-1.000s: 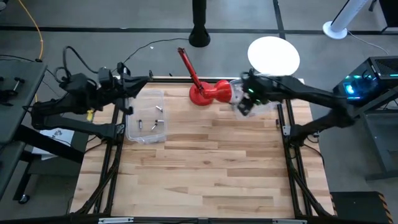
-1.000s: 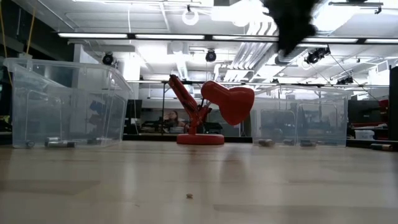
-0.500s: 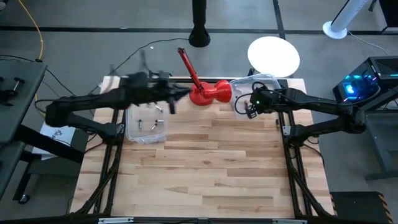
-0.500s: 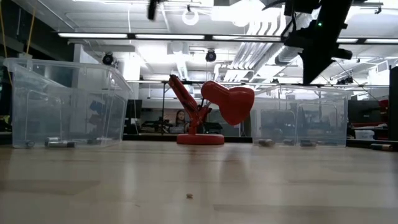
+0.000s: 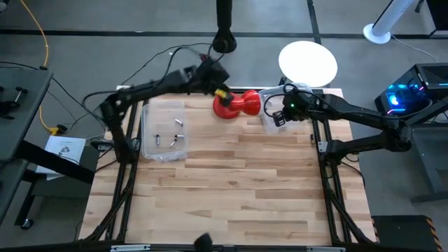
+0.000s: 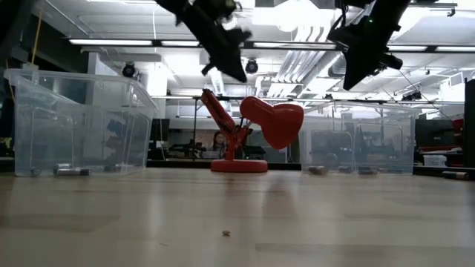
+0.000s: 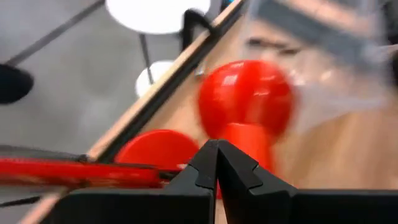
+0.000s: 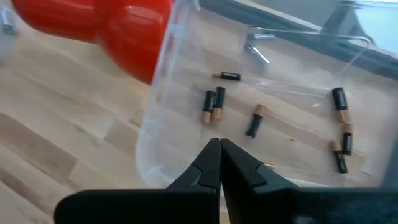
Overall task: Sort batteries
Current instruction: Adjust the red lamp
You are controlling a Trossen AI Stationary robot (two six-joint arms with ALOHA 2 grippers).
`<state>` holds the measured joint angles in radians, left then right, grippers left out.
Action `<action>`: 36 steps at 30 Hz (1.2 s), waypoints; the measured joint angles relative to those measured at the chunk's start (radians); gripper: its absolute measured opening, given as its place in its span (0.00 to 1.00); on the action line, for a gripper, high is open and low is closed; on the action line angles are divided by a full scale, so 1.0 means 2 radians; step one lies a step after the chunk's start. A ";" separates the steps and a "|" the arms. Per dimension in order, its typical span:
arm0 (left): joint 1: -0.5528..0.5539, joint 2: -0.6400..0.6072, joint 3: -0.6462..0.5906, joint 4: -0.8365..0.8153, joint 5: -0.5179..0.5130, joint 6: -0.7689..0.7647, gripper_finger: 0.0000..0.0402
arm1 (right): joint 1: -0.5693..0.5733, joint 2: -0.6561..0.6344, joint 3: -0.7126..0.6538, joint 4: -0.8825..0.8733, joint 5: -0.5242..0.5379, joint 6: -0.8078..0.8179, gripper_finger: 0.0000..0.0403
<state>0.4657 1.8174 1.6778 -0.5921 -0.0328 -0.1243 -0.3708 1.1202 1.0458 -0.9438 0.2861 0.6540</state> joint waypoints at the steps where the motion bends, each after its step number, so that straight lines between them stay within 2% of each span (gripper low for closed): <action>1: 0.010 0.021 0.026 -0.022 0.007 0.011 0.00 | 0.000 0.000 0.000 0.003 -0.001 0.000 0.00; 5: 0.034 0.092 0.107 -0.101 0.050 0.040 0.00 | 0.001 0.000 0.000 0.013 -0.003 0.000 0.00; 8: 0.039 0.140 0.149 -0.145 0.052 0.055 0.00 | 0.001 0.000 0.000 0.022 -0.003 0.000 0.00; 12: 0.039 0.177 0.181 -0.155 0.053 0.059 0.00 | 0.001 0.000 0.000 0.029 -0.004 0.000 0.00; 17: 0.038 0.196 0.186 -0.157 0.038 0.064 0.00 | 0.003 0.000 0.000 0.029 -0.005 0.009 0.00; 27: 0.037 0.205 0.187 -0.214 0.032 0.114 0.00 | 0.003 0.000 0.000 0.033 -0.005 0.009 0.00; 36: 0.036 0.202 0.189 -0.300 0.010 0.156 0.00 | 0.003 0.000 0.000 0.031 -0.016 0.013 0.00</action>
<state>0.5372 2.2211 2.0548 -1.1930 -0.0123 0.1874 -0.3645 1.1206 1.0462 -0.8828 0.2538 0.6804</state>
